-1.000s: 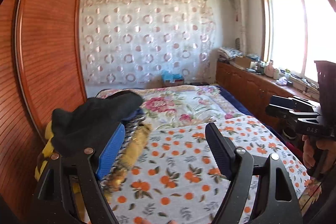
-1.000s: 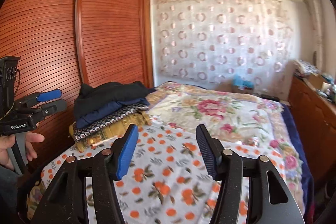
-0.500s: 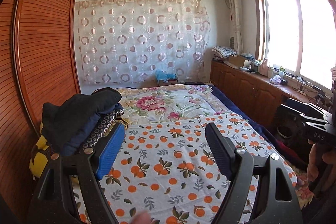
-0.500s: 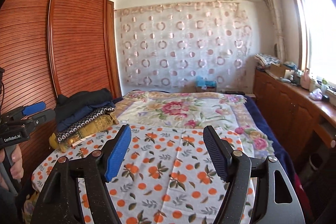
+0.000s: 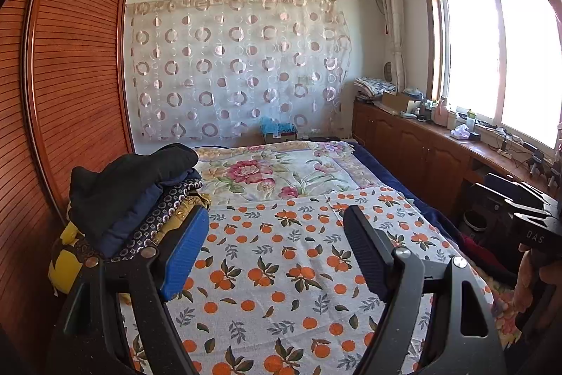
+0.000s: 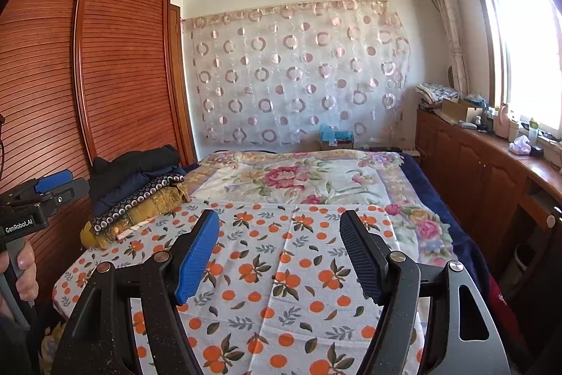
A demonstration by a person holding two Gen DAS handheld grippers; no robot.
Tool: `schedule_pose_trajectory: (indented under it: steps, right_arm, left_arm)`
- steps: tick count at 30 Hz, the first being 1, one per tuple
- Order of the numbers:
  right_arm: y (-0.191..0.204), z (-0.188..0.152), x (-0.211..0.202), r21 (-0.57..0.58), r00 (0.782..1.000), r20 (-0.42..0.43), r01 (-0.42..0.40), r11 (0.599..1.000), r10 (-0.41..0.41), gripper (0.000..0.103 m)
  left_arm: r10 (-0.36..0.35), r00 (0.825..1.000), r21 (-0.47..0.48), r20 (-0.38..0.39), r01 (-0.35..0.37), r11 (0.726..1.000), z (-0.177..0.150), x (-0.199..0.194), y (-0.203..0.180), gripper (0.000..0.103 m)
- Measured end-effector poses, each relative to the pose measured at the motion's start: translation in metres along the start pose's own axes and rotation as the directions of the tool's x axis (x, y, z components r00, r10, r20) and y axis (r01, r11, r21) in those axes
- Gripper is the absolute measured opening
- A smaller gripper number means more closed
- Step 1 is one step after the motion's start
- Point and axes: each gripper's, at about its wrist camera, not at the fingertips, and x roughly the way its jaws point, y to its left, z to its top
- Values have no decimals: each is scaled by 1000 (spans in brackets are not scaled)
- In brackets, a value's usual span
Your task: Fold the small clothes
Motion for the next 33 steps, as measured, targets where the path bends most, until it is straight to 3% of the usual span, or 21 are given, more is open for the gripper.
schedule_pose_trajectory:
  steps: [6, 33]
  right_arm:
    - [-9, 1, 17, 2, 1000, 1, 5, 1000, -5, 73]
    - [-28, -5, 14, -12, 1000, 6, -7, 1000, 7, 73]
  left_arm:
    - [-2, 1000, -6, -9, 1, 1000, -2, 0, 2, 79]
    - [-1, 1000, -10, -13, 1, 1000, -2, 2, 8, 79]
